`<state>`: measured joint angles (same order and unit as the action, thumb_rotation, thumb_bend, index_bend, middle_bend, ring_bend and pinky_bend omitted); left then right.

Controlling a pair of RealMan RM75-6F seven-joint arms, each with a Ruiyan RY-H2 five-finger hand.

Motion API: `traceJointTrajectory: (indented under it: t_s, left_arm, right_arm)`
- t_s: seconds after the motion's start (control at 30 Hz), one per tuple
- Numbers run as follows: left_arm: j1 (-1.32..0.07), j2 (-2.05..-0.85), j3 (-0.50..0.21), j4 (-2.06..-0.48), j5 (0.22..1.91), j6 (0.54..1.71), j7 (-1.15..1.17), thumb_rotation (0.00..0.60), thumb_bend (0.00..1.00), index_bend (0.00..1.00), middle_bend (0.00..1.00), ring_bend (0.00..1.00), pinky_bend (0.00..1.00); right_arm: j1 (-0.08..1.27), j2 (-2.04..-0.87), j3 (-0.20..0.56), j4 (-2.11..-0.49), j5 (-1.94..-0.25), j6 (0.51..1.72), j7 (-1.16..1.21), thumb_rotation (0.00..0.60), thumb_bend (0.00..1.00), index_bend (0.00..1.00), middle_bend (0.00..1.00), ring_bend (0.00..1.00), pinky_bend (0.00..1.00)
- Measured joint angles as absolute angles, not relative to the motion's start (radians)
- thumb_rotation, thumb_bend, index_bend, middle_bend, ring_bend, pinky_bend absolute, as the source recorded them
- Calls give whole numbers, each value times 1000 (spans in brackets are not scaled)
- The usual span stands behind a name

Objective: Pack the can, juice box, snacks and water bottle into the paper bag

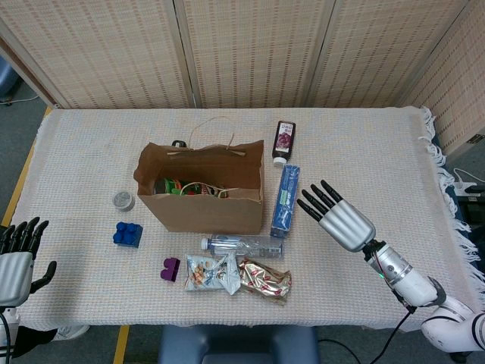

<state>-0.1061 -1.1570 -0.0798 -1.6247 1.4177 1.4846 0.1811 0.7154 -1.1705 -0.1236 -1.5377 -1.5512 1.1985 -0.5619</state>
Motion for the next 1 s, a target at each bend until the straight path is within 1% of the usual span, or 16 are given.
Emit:
traceJointTrajectory:
  t_s: [0.2, 0.4, 0.57, 0.8, 1.0]
  left_arm:
    - [-107, -1156, -80, -1624, 1418, 1483, 175, 600, 375, 67, 0, 0, 0]
    - [-107, -1154, -78, -1623, 1421, 1482, 166, 600, 374, 67, 0, 0, 0]
    - [-107, -1152, -78, -1622, 1422, 1481, 161, 600, 374, 66, 0, 0, 0]
    - [-107, -1151, -77, -1621, 1423, 1479, 157, 600, 374, 67, 0, 0, 0]
    - [-108, -1151, -77, -1621, 1423, 1479, 154, 600, 374, 66, 0, 0, 0]
  right_arm:
    - [756, -1180, -57, -1604, -1474, 1070, -614, 600, 10, 0, 15, 0, 77]
    - [793, -1213, -14, -1620, -1412, 989, -689, 600, 11, 0, 22, 0, 77]
    - [820, -1246, 6, -1618, -1349, 920, -761, 600, 10, 0, 66, 0, 77]
    - [851, -1280, 29, -1597, -1263, 862, -814, 600, 10, 0, 66, 0, 77]
    - [882, -1307, 33, -1566, -1190, 811, -868, 600, 10, 0, 66, 1, 77]
